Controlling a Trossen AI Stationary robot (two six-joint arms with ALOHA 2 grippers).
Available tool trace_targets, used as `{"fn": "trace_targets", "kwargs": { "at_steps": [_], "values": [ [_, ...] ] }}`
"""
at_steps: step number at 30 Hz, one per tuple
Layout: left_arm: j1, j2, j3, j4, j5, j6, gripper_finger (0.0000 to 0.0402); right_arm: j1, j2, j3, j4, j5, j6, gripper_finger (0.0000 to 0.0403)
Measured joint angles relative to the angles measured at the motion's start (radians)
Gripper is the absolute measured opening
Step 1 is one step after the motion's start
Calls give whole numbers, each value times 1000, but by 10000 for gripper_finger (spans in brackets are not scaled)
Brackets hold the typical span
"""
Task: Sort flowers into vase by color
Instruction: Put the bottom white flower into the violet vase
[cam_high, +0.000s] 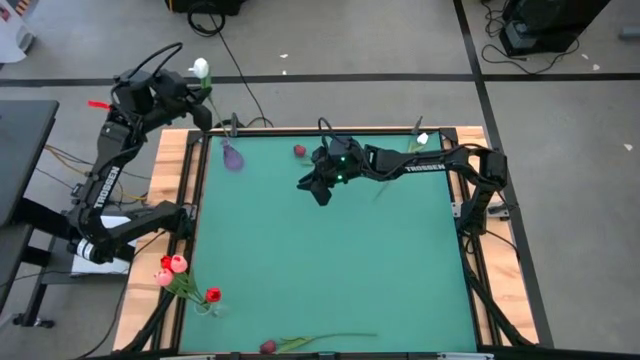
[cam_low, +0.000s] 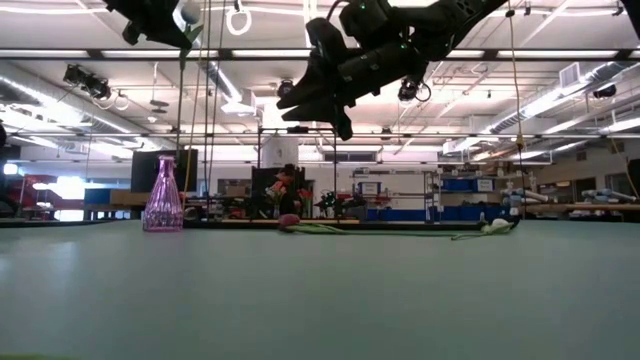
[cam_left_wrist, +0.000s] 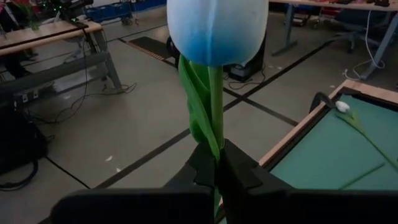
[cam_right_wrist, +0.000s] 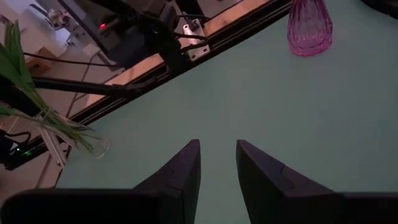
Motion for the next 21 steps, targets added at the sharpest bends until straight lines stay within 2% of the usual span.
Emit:
{"fn": "trace_targets", "kwargs": {
  "at_steps": [10, 21],
  "values": [
    [0, 11, 81, -41, -12, -61, 12, 0, 0, 0, 0, 0, 24, 112],
    [-11, 21, 81, -125, -51, 32, 12, 0, 0, 0, -2, 24, 23, 112]
  ]
}}
